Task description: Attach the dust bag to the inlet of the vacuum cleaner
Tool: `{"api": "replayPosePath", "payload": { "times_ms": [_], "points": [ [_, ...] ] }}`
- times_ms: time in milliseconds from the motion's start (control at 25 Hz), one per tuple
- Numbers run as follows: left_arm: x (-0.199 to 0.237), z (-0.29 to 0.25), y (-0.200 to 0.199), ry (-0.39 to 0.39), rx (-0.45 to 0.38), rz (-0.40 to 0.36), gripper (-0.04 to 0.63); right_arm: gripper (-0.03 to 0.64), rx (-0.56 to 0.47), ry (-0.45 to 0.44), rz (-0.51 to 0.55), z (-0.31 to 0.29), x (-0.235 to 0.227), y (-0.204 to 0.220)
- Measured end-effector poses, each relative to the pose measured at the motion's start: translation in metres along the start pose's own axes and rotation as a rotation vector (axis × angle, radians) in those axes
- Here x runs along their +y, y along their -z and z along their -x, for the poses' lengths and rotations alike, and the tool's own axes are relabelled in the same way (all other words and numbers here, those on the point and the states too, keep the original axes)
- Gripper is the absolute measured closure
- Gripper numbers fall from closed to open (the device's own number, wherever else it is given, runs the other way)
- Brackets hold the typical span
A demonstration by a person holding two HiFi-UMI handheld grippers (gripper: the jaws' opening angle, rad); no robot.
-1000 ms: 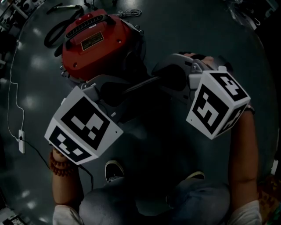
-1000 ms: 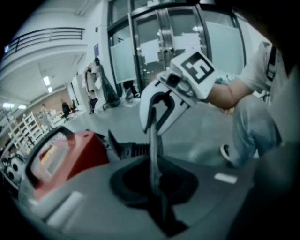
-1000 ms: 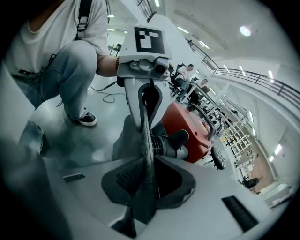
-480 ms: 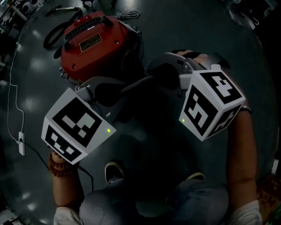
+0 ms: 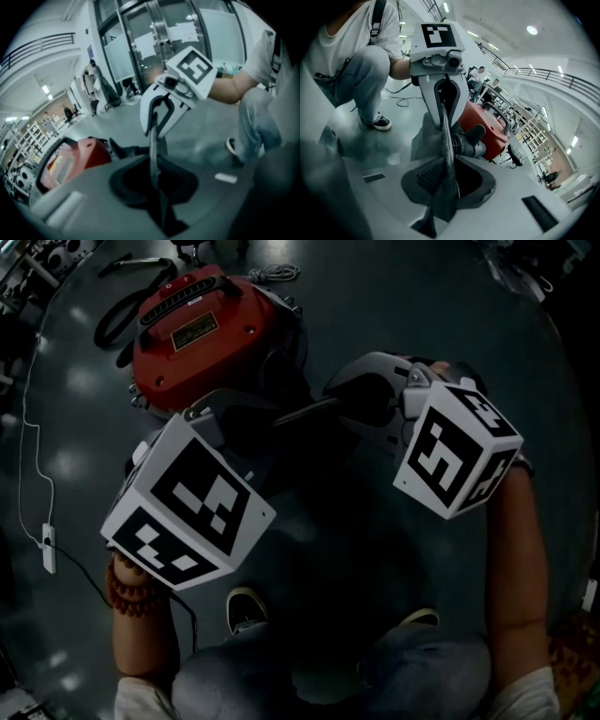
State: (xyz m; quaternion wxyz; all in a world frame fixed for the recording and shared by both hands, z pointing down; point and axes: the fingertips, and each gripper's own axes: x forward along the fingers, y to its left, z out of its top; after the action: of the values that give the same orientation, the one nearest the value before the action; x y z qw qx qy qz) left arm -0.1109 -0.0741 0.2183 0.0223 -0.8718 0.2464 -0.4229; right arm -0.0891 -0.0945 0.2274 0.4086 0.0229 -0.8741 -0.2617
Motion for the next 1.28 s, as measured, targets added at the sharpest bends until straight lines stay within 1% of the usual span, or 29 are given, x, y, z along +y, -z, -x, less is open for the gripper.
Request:
{"api": "replayPosePath", "payload": {
  "times_ms": [120, 200, 240, 280, 360, 480, 520, 600, 640, 680, 760, 920, 960, 1000, 1040, 1080, 1120, 1200, 1280],
  "points": [
    [-0.001, 0.002, 0.005, 0.010, -0.080, 0.098, 0.565, 0.555, 0.089, 0.021, 0.106, 0.000, -0.002, -0.006],
    [-0.002, 0.001, 0.008, 0.017, -0.131, 0.155, 0.565, 0.552, 0.130, 0.032, 0.166, -0.001, -0.001, -0.006],
    [-0.002, 0.000, 0.009, 0.014, -0.144, 0.167, 0.565, 0.549, 0.136, 0.035, 0.178, -0.002, -0.001, -0.007],
    [-0.001, 0.000, 0.010, 0.006, -0.144, 0.163, 0.565, 0.549, 0.130, 0.036, 0.175, -0.003, 0.000, -0.006],
    [0.000, -0.001, 0.008, -0.023, -0.103, 0.105, 0.566, 0.549, 0.095, 0.034, 0.130, -0.003, 0.000, -0.004],
    [0.003, -0.005, 0.001, -0.054, -0.002, -0.028, 0.561, 0.549, 0.021, 0.031, 0.028, -0.003, -0.002, 0.006],
    [0.003, -0.006, -0.002, -0.056, 0.023, -0.062, 0.558, 0.549, -0.003, 0.026, -0.006, -0.002, -0.002, 0.008],
    [0.002, -0.007, -0.005, -0.057, 0.042, -0.094, 0.557, 0.550, -0.046, 0.013, -0.052, -0.003, 0.000, 0.010],
    [0.002, -0.007, -0.005, -0.057, 0.036, -0.090, 0.557, 0.550, -0.052, 0.012, -0.056, -0.003, 0.000, 0.009],
    [0.002, -0.007, -0.005, -0.055, 0.019, -0.073, 0.557, 0.549, -0.040, 0.016, -0.044, -0.003, -0.001, 0.009],
    [0.001, -0.005, -0.001, -0.044, -0.041, -0.008, 0.559, 0.549, 0.035, 0.037, 0.030, -0.003, -0.002, 0.005],
    [0.000, -0.001, 0.011, -0.023, -0.183, 0.160, 0.565, 0.549, 0.233, 0.081, 0.272, -0.005, -0.004, -0.005],
    [0.000, -0.001, 0.013, -0.026, -0.201, 0.183, 0.564, 0.548, 0.256, 0.087, 0.305, -0.005, -0.004, -0.007],
    [0.000, 0.000, 0.013, -0.034, -0.204, 0.187, 0.564, 0.548, 0.259, 0.091, 0.316, -0.006, -0.003, -0.008],
    [0.000, 0.000, 0.013, -0.047, -0.189, 0.168, 0.565, 0.548, 0.247, 0.091, 0.305, -0.005, -0.003, -0.008],
    [0.000, 0.000, 0.010, -0.062, -0.156, 0.127, 0.566, 0.547, 0.222, 0.090, 0.275, -0.004, -0.002, -0.007],
    [0.000, 0.000, 0.008, -0.075, -0.110, 0.071, 0.566, 0.548, 0.189, 0.086, 0.234, -0.003, -0.001, -0.005],
    [0.002, -0.002, 0.001, -0.089, -0.007, -0.054, 0.563, 0.548, 0.111, 0.076, 0.127, -0.001, -0.001, 0.003],
    [0.003, -0.006, -0.005, -0.086, 0.067, -0.146, 0.560, 0.548, 0.024, 0.058, 0.003, -0.002, -0.001, 0.010]
  ]
}}
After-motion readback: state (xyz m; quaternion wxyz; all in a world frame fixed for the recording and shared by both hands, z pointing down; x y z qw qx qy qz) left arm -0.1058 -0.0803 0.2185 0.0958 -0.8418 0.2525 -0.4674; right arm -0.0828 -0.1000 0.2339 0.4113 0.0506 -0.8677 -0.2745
